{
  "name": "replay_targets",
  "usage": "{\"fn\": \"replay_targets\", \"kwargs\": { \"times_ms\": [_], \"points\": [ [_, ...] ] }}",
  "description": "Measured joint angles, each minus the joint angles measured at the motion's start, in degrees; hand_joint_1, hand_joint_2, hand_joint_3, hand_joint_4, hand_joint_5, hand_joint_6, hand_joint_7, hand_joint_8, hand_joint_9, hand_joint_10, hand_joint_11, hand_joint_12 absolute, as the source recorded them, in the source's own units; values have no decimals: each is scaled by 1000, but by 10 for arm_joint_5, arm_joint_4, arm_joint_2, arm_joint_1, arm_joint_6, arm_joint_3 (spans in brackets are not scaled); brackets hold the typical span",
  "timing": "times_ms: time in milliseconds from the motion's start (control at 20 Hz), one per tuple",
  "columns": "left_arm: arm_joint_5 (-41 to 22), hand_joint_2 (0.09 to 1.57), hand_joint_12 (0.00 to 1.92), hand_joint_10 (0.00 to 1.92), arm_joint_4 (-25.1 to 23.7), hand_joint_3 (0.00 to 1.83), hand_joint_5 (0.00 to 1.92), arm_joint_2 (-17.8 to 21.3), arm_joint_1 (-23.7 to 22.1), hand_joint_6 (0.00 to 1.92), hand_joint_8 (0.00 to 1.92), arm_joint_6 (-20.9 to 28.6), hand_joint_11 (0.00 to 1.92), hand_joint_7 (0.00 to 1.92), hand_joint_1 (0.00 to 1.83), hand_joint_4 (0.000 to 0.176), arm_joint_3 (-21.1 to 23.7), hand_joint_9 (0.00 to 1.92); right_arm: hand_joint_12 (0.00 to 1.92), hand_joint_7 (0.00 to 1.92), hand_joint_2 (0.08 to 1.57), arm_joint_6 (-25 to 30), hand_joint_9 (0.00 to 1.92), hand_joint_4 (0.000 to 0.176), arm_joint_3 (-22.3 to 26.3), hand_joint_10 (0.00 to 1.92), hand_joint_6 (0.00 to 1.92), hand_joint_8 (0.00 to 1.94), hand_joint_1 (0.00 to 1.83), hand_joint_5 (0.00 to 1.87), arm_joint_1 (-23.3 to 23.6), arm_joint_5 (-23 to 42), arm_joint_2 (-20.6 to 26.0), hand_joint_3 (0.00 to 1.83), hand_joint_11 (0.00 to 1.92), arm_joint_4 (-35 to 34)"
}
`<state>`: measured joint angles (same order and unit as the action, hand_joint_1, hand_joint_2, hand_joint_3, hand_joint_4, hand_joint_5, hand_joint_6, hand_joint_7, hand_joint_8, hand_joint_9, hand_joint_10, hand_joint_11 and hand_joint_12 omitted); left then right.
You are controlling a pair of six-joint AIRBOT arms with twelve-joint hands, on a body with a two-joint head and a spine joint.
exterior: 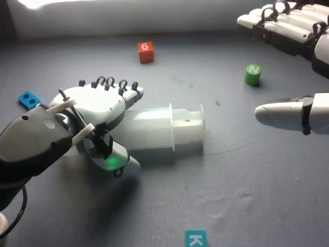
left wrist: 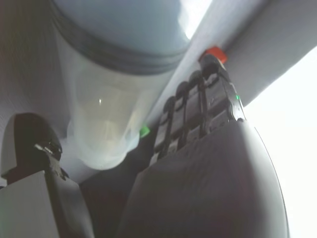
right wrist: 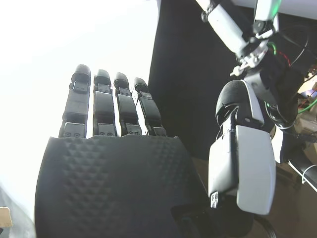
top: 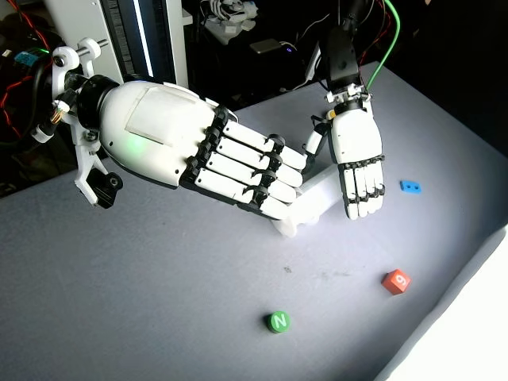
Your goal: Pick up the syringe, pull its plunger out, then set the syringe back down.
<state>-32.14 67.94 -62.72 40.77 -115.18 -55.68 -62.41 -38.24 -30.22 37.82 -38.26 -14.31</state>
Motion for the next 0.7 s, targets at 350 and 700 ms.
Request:
{"fn": "replay_targets", "kwargs": {
  "times_ms": [350, 700],
  "points": [
    [-9, 956, 267, 15, -17, 5, 144, -25, 12, 10, 12, 10, 147, 230, 964, 0, -16, 238, 76, 1, 1091, 0, 2, 0, 0, 0, 0, 0, 235, 0, 0, 0, 0, 1, 0, 0],
    [-22, 1123, 1140, 83, -33, 0, 874, -32, 15, 1171, 761, 10, 508, 1076, 1218, 0, -17, 1167, 79, 0, 1101, -3, 0, 0, 0, 0, 0, 0, 257, 0, 0, 0, 0, 3, 0, 0]
  ]
}}
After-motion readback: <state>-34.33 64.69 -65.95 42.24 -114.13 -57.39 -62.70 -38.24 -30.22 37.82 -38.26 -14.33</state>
